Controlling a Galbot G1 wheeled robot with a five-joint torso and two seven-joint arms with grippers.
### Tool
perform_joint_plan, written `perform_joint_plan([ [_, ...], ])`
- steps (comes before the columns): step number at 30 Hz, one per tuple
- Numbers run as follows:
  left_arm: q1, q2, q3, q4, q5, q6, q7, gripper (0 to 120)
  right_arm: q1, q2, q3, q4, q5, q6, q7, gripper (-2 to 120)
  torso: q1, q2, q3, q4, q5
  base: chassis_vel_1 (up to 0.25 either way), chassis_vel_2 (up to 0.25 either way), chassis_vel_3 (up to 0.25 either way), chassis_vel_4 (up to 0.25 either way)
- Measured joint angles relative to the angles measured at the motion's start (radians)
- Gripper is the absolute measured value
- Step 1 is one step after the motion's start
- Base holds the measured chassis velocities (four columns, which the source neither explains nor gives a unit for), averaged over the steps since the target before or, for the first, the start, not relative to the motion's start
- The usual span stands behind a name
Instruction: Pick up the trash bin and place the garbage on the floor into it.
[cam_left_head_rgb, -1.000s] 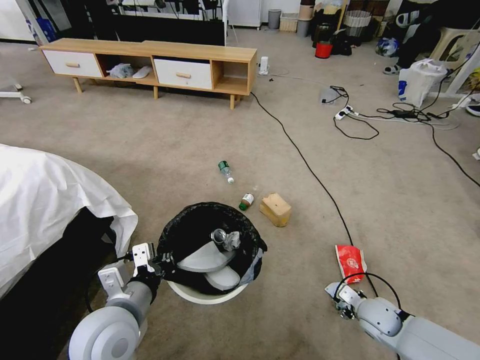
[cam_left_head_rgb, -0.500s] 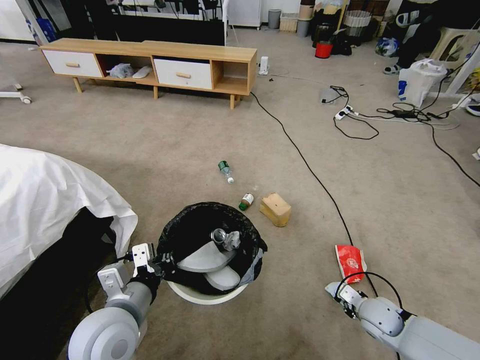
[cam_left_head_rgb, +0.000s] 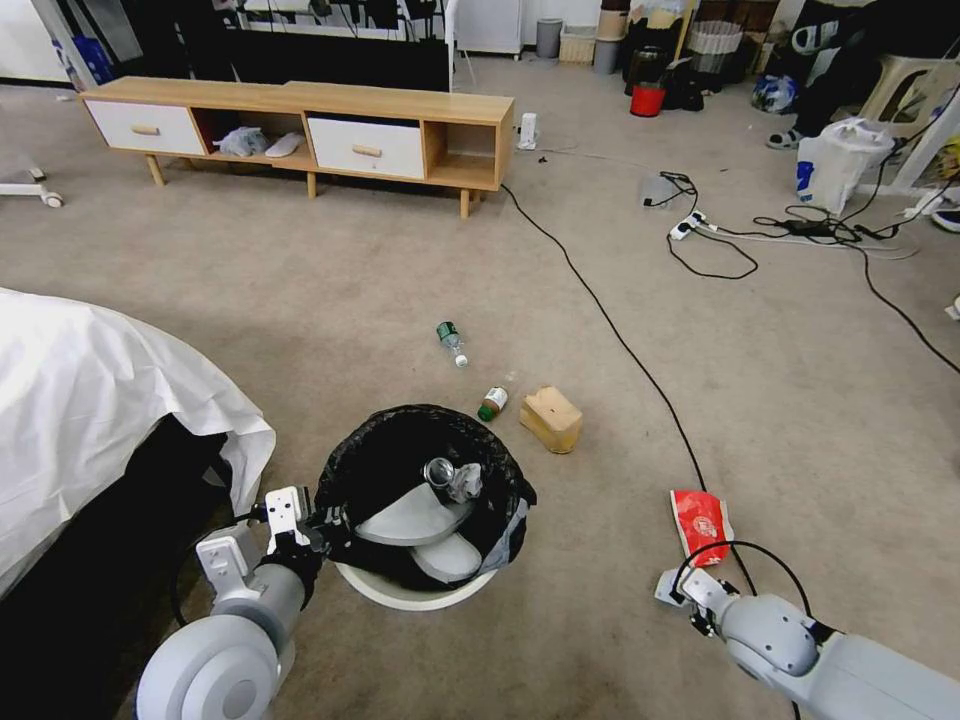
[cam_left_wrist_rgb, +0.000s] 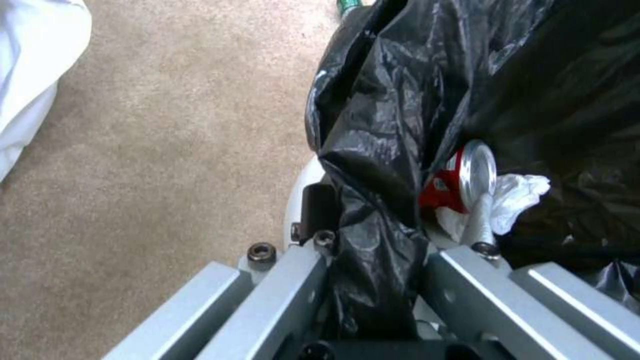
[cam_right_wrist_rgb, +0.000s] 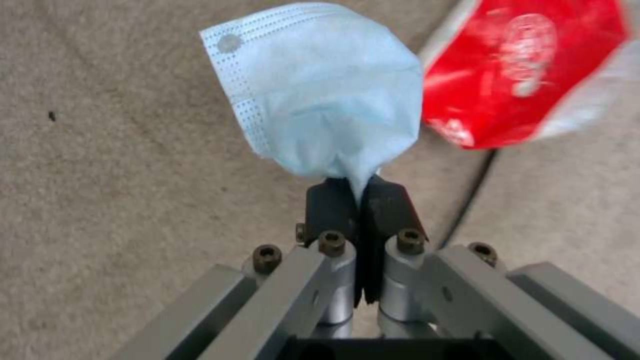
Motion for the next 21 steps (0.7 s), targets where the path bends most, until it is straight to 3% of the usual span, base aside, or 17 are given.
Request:
perform_joint_plan([
  [10,-0.004,0.034,0.006,0.0,-0.019,0.003,-0.001,0,-0.118,-0.091,0.178,0.171,0.024,-0.005,0.037,0,0.0,0.0,0.0,-0.0002,-0.0002,0.0,0.0,0.0,0.0],
  [21,-0.035,0.108,0.017,0.021,-0.079,0.015,-0.006,0,-0.158,-0.097,0.412,0.365,0.083,0.008,0.111,0,0.0,0.0,0.0,0.0,-0.0001,0.0,0.0,0.0,0.0],
])
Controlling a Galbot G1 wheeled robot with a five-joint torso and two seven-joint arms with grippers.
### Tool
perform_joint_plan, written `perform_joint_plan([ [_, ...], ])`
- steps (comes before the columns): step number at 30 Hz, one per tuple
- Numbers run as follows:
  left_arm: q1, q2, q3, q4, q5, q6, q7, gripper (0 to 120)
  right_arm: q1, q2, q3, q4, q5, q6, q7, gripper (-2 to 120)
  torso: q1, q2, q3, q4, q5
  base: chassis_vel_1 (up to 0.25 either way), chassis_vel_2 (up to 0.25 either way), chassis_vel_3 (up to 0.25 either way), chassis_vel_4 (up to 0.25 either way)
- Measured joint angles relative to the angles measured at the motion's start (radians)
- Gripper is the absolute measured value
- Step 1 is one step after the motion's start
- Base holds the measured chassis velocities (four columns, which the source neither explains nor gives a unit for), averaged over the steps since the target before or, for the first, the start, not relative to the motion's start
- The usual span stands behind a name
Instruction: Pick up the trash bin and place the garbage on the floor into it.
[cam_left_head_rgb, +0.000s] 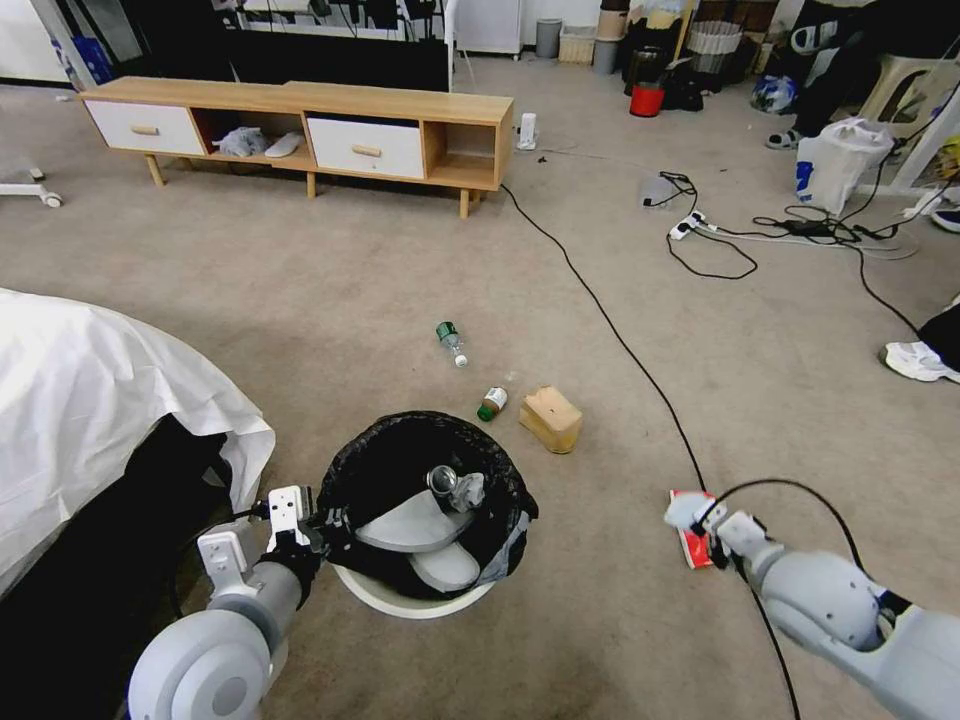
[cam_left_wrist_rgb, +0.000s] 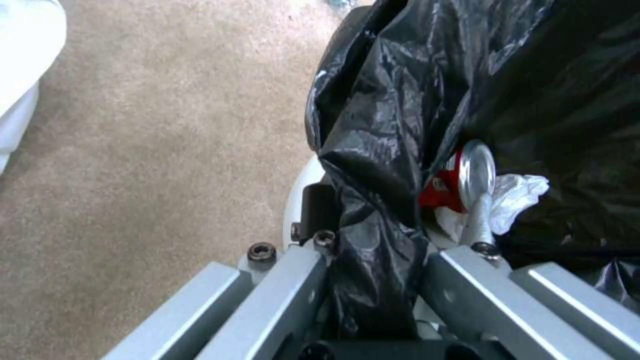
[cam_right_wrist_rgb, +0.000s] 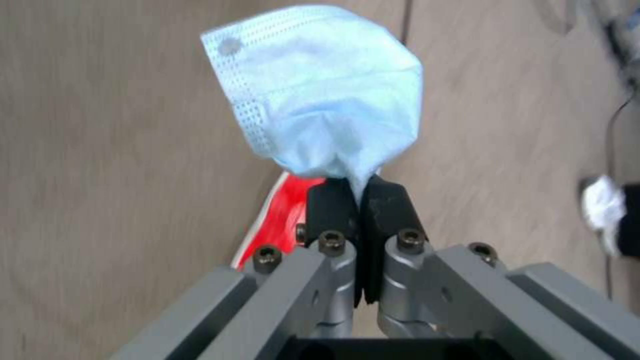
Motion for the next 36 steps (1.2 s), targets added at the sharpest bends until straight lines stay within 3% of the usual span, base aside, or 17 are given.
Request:
perform_joint_plan([
  [4,-0.011,0.012,0.013,0.018,-0.004,0.003,0.003,0,-0.003,-0.01,0.063,0.051,0.014,0.019,-0.002,0,0.0,0.0,0.0,0.0,-0.0003,0.0,0.0,0.0,0.0],
  [6,-0.019,0.02,0.027,0.038,-0.004,0.005,0.011,0,-0.007,-0.017,0.125,0.089,0.012,0.071,-0.036,0,0.0,0.0,0.0,0.0,-0.0003,0.0,0.0,0.0,0.0],
  [15,-0.051,0.049,0.052,0.069,-0.026,0.019,0.026,0,0.009,-0.011,0.2,0.164,0.018,0.177,-0.085,0,0.0,0.0,0.0,0.0,0.0,0.0,0.0,0.0,0.0],
  [18,-0.062,0.067,0.063,0.07,-0.06,0.054,0.023,0,0.018,-0.009,0.226,0.198,0.027,0.222,-0.105,0,0.0,0.0,0.0,-0.0001,-0.0002,0.0,0.0,0.0,0.0],
  [23,-0.06,0.099,0.069,0.066,-0.034,0.084,-0.01,0,0.015,0.001,0.254,0.243,0.044,0.245,-0.116,0,0.0,0.0,0.0,0.0001,0.0,0.0,0.0,0.0,0.0],
  [30,-0.058,0.105,0.075,0.052,-0.036,0.09,-0.036,0,0.017,0.0,0.276,0.275,0.067,0.296,-0.153,0,0.0,0.0,0.0,0.0,0.0001,0.0,0.0,0.0,0.0],
  [36,-0.068,0.087,0.103,0.04,-0.027,0.094,-0.063,0,0.015,-0.026,0.315,0.313,0.129,0.374,-0.231,0,0.0,0.0,0.0,-0.0001,-0.0002,0.0,0.0,0.0,0.0],
])
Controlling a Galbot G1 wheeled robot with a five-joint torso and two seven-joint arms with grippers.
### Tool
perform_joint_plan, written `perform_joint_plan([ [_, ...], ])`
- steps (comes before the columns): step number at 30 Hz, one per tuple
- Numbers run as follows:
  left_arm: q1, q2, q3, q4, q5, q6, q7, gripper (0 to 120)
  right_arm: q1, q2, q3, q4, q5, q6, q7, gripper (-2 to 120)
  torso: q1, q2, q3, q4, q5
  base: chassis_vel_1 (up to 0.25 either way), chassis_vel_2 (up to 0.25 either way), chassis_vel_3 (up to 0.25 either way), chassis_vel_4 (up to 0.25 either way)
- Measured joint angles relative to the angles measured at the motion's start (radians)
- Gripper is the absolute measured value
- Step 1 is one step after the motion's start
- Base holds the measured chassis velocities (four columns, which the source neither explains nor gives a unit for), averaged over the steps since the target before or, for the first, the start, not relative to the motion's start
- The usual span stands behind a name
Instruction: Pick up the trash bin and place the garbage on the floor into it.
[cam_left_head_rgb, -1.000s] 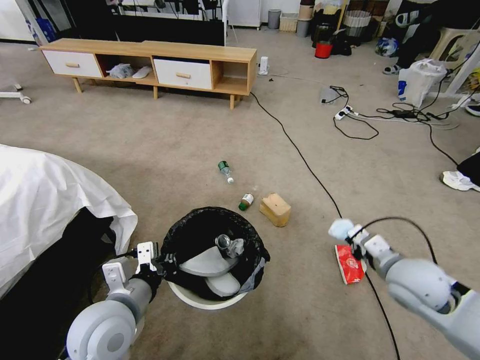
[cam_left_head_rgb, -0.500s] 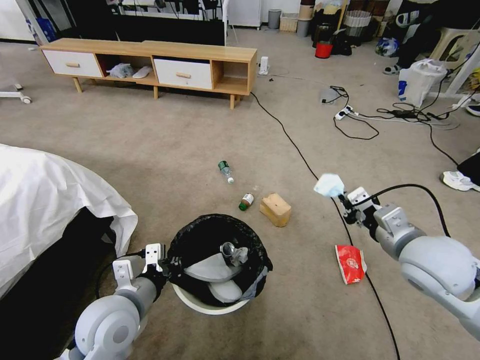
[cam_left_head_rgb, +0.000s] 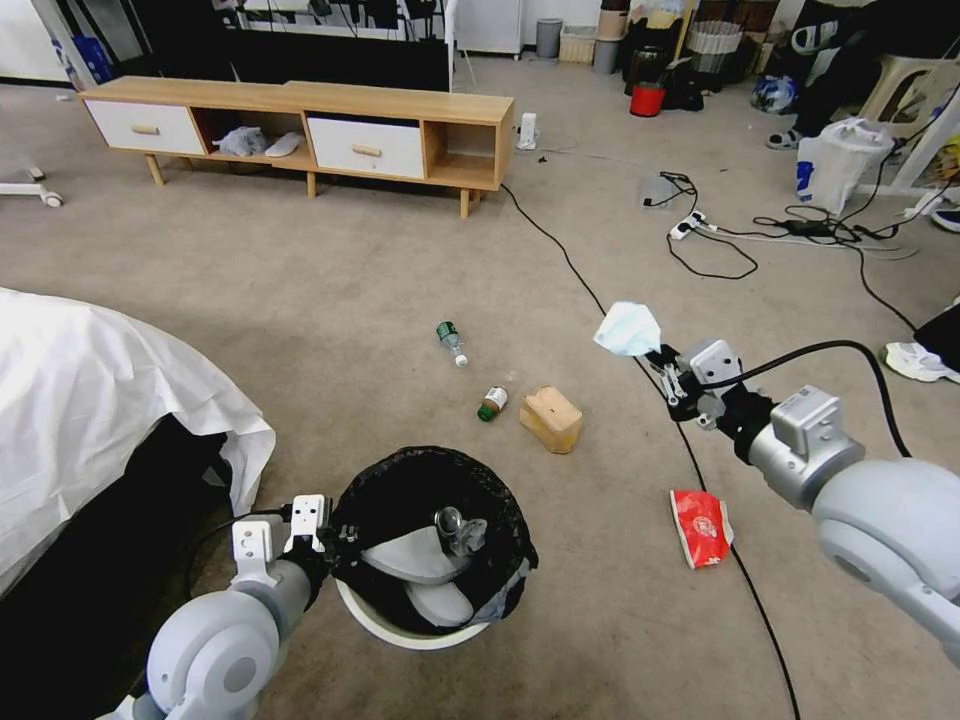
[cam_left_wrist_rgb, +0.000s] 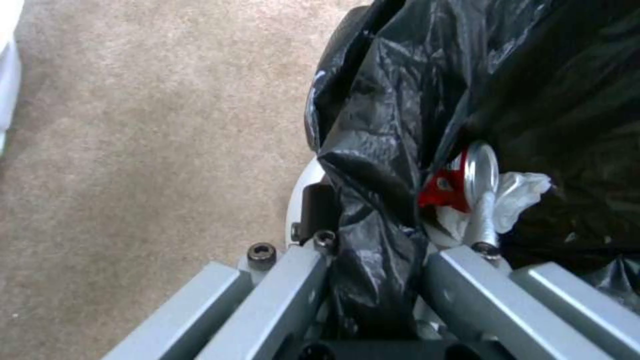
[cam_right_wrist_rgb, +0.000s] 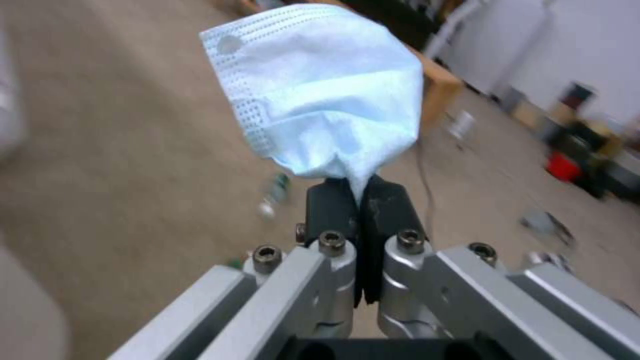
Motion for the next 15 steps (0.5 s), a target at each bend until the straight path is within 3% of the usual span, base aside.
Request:
perform_joint_plan([
  [15,-0.019,-0.043,0.036,-0.03,-0.005,-0.001,-0.002,0,0.02,-0.022,-0.006,0.046,0.085,0.125,-0.157,0,0.0,0.0,0.0,0.0001,0.0001,0.0,0.0,0.0,0.0],
])
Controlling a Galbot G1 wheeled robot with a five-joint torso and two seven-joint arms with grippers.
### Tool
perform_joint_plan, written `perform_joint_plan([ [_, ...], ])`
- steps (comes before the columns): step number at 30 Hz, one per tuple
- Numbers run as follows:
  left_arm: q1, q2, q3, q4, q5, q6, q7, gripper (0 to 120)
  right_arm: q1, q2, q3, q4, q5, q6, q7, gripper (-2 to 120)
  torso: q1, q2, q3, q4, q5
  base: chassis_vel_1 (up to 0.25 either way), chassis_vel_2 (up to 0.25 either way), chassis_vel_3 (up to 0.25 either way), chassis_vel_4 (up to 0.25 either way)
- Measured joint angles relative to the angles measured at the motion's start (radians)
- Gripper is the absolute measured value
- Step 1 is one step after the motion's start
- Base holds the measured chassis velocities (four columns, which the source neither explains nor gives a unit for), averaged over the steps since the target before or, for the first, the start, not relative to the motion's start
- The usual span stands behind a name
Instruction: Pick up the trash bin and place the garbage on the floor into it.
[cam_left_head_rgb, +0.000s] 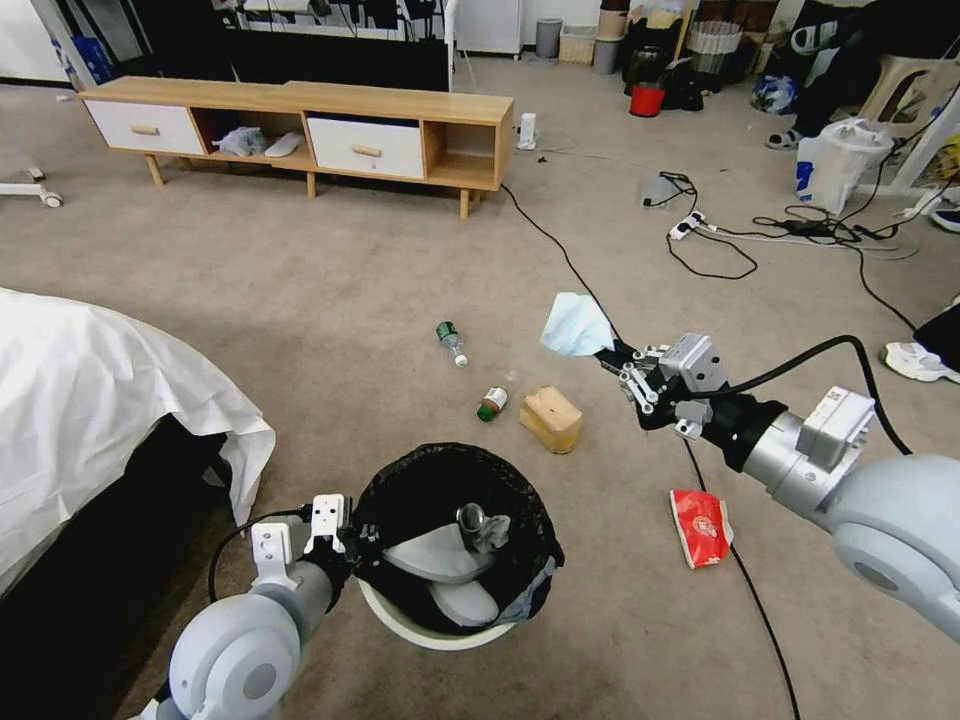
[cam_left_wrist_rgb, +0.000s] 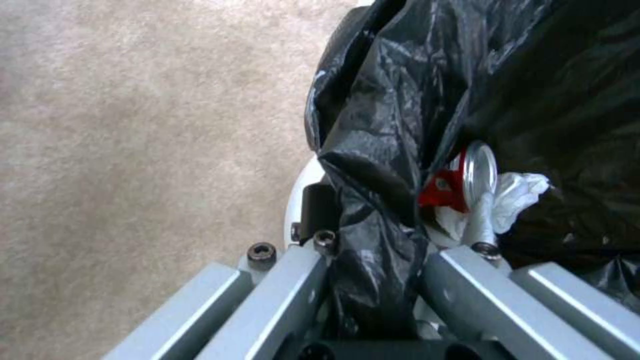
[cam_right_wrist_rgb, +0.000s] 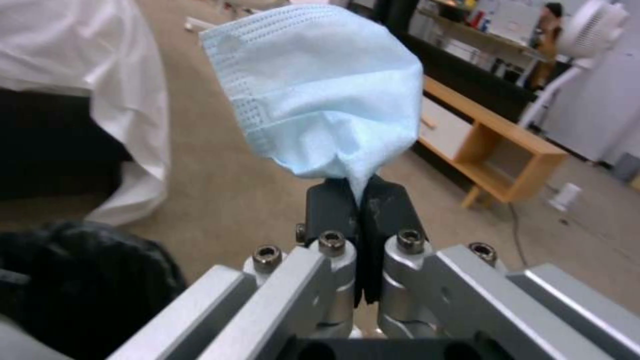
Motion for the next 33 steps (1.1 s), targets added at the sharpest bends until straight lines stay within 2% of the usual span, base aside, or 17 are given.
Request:
perform_joint_plan([
  [11,-0.014,-0.019,0.0,-0.041,-0.028,0.002,0.003,0,0.024,0.024,-0.07,0.003,0.008,0.05,-0.096,0,0.0,0.0,0.0,0.0,0.0,0.0,0.0,0.0,0.0],
  [23,-0.021,-0.033,0.004,-0.059,-0.024,0.012,0.019,0,0.036,0.048,-0.14,-0.005,-0.016,0.068,-0.147,0,0.0,0.0,0.0,0.0001,0.0,0.0,0.0,0.0,0.0],
  [31,-0.059,-0.066,0.048,-0.038,0.007,0.022,0.024,0,0.037,0.034,-0.154,0.015,-0.004,0.063,-0.17,0,0.0,0.0,0.0,0.0001,0.0,0.0,0.0,0.0,0.0],
  [33,-0.081,-0.075,0.062,-0.028,0.016,0.025,0.024,0,0.039,0.01,-0.152,0.035,0.051,0.034,-0.161,0,0.0,0.0,0.0,0.0,0.0001,0.0,0.0,0.0,0.0],
])
